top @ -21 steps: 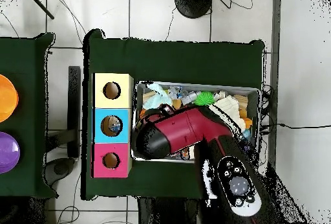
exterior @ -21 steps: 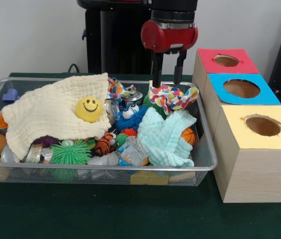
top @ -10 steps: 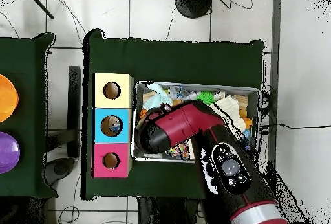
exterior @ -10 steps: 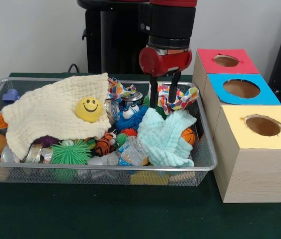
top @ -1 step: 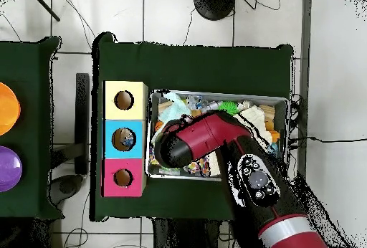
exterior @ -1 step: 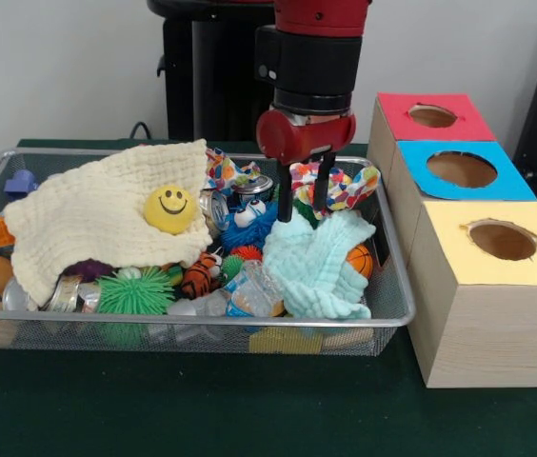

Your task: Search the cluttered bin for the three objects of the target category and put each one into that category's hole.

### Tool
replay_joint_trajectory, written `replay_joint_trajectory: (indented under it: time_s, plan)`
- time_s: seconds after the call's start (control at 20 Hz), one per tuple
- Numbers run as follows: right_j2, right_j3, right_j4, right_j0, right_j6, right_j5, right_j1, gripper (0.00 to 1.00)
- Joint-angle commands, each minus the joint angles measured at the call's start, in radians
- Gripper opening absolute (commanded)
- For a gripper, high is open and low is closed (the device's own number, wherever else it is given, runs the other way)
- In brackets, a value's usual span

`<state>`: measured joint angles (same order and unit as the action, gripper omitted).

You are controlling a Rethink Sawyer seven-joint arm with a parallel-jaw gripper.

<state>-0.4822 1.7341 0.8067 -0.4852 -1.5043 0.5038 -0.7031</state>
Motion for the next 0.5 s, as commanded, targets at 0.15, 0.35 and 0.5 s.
replay_joint_trajectory:
  time_s: [0.15, 0.35, 0.5]
  plan:
    - [-0.068, -0.075, 0.103, -0.026, 0.118, -0.092, 0.049, 1.0]
    - [-0.077, -0.091, 0.123, -0.033, 0.105, -0.14, 0.05, 1.0]
    - [-0.112, -0.095, 0.112, -0.061, 0.13, -0.148, 0.054, 1.0]
